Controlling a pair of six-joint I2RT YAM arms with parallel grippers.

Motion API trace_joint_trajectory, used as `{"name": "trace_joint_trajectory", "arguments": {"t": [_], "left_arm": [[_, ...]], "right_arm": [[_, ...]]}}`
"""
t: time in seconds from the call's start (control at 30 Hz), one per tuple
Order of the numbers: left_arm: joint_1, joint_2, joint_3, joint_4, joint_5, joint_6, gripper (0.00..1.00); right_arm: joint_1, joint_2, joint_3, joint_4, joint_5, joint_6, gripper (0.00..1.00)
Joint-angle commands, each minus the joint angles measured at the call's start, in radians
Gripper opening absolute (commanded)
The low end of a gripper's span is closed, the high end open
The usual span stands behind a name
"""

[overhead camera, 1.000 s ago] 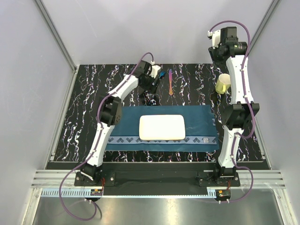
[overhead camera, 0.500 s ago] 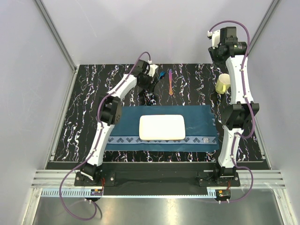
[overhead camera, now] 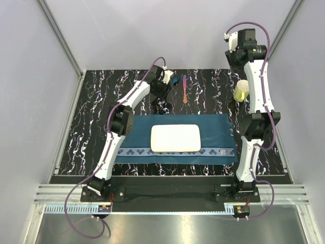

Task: Set the dinner table for one person
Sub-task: Move the fork to the center of the board.

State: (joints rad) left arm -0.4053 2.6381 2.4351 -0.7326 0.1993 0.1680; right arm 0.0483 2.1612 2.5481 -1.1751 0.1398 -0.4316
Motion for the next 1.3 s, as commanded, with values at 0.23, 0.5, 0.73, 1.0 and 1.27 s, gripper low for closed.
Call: {"name": "trace_joint_trajectory", "arguments": {"t": [0.23,0.5,0.73,1.0,1.27], "left_arm": [[-0.02,0.008,0.022,-0.041,-0.051,0.065,0.61],[-0.02,0.011,0.007,-0.041,-0.052,0.062,0.46],[-0.02,0.011,0.007,-0.039,-0.054,0.059,0.3],[-0.02,0.011,0.007,-0.041,-0.067,0.057,0.11],[-0.018,0.005,-0.002,-0.044,-0.077,0.059,0.0]], "right_arm": [[0.015,-0.004,0.058,0.019,0.015,-0.013,0.45],[0.016,-0.003,0.06,0.02,0.015,-0.016,0.45],[0.019,-0.004,0.061,0.019,0.015,-0.016,0.45],[0.021,-0.003,0.061,0.02,0.014,-0.016,0.45],[0.022,0.0,0.067,0.02,0.012,-0.015,0.45]]}}
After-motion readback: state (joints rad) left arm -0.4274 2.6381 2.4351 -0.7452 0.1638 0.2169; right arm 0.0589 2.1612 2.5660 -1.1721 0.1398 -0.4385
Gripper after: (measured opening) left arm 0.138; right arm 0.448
